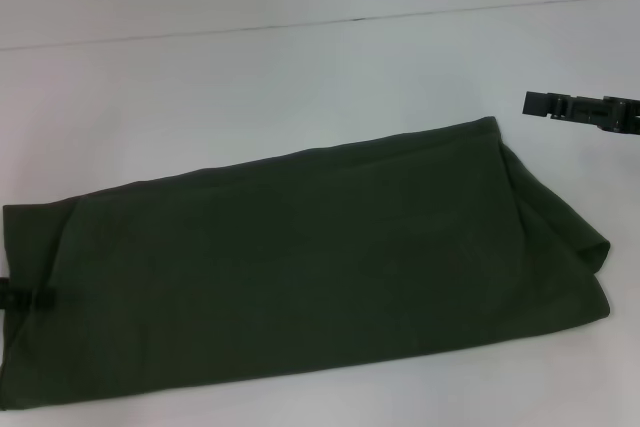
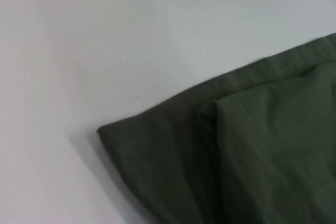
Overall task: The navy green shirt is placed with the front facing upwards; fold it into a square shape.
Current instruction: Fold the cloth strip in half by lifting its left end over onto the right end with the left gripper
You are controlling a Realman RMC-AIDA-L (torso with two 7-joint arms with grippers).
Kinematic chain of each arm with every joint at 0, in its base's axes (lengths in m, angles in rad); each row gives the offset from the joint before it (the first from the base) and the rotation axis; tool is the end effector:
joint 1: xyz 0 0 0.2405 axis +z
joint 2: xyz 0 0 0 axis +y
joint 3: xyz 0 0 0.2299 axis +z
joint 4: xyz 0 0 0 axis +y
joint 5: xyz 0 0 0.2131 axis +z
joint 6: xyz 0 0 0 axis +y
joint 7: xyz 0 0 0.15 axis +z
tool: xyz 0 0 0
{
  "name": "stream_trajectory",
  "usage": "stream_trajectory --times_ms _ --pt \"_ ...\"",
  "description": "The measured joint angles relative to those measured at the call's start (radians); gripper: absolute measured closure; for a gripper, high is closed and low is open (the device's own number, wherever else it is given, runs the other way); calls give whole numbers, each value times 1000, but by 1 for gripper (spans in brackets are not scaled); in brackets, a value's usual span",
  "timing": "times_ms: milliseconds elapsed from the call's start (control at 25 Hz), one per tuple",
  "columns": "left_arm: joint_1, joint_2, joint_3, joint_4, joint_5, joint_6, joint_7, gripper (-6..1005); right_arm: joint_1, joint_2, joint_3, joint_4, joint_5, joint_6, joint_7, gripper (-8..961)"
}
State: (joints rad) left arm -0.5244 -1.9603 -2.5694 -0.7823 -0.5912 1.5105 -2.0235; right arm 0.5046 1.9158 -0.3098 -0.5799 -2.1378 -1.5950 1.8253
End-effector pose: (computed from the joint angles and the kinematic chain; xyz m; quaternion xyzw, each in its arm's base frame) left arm -0.3308 0.3152 0.0715 -0.8435 -0.5088 -0.0053 0.1718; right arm 0.3068 0.3236 0.0948 -0.8062 0.4739 0.2986 0.1905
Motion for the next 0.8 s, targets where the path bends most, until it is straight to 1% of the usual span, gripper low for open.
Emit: stream_trajectory --times_ms 320,640,800 --pt "1 3 10 6 4 2 -1 110 0 0 0 -1 0 0 0 97" --pt "-6 5 13 8 27 36 2 110 2 0 0 -2 2 0 0 95" --pt "-12 -1 19 9 27 47 8 110 3 0 0 -2 2 1 0 95"
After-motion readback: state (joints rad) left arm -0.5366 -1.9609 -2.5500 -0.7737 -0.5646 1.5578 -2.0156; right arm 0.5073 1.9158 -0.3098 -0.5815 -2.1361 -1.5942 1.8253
